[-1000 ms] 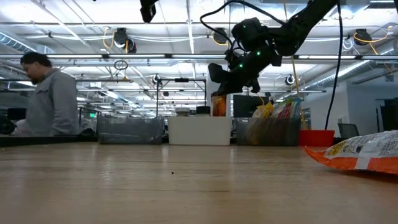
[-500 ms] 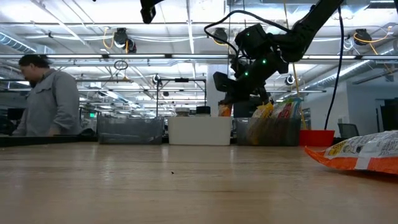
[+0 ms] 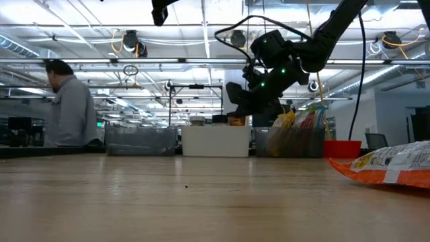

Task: Pick & Place Food Item
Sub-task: Put the orange seasoning pack into the white bin

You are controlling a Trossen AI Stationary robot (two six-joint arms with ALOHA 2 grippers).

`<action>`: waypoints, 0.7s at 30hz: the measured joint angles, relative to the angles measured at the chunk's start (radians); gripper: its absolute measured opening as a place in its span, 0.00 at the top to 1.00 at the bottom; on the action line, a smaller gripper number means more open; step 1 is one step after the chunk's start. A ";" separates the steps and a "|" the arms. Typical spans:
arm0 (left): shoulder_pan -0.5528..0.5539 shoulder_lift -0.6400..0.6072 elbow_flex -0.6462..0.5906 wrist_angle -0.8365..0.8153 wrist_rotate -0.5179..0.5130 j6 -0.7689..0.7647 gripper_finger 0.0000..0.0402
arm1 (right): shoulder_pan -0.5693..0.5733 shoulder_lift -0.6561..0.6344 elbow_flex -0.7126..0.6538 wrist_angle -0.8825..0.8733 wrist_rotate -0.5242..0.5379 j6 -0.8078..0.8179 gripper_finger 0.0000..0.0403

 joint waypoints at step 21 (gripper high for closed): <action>-0.053 0.000 0.000 -0.001 -0.059 0.008 0.58 | 0.017 0.007 0.000 -0.017 -0.036 -0.037 0.98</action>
